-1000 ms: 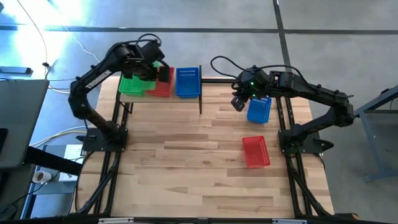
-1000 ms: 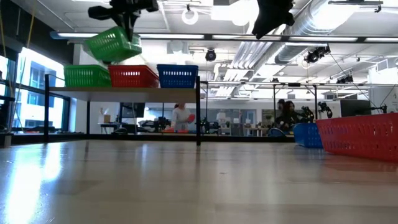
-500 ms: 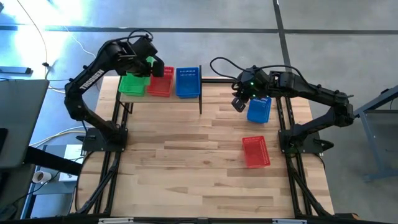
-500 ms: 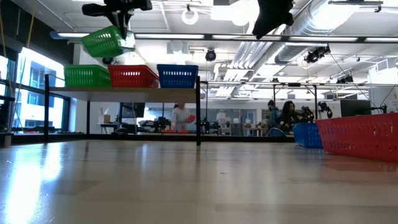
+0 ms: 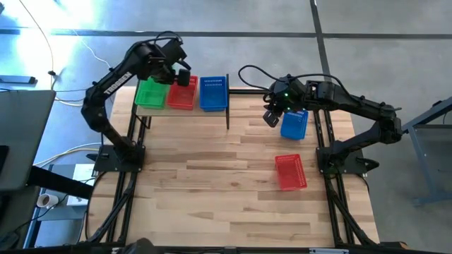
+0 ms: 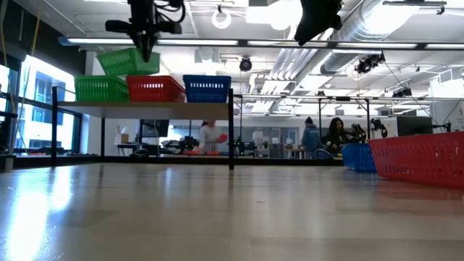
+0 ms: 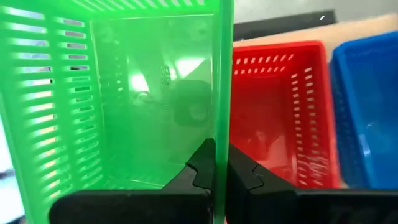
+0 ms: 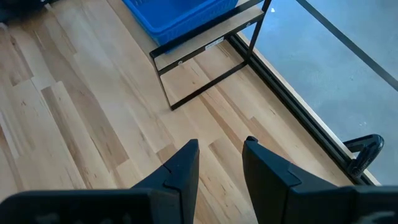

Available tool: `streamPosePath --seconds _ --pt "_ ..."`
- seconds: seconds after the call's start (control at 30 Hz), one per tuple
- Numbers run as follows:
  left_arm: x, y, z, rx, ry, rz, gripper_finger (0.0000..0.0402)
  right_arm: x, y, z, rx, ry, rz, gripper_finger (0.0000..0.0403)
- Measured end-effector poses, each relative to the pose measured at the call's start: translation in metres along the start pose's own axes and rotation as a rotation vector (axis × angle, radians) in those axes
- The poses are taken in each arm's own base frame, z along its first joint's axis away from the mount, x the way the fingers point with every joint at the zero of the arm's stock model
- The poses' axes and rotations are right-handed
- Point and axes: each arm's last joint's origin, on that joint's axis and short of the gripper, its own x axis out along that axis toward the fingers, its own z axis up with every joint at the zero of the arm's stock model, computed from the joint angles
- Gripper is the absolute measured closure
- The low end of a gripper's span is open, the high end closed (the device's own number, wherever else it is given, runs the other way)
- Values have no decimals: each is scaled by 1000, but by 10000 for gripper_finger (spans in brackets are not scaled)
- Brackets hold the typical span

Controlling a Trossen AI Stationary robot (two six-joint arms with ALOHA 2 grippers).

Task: Stack baskets on shelf by color
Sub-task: Stack the green basket on top of the red baskets on the shelf

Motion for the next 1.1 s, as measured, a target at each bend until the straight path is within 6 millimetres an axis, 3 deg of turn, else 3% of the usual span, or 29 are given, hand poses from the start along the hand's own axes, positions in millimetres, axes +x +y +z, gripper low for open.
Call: streamPosePath --seconds 0.17,0.6,1.1 --pt "10 -3 6 14 6 44 401 0 0 0 4 1 1 293" --pt "18 16 18 -11 4 99 401 0 1 0 8 8 34 293" --pt "43 15 9 12 125 104 400 0 1 0 8 9 34 293"
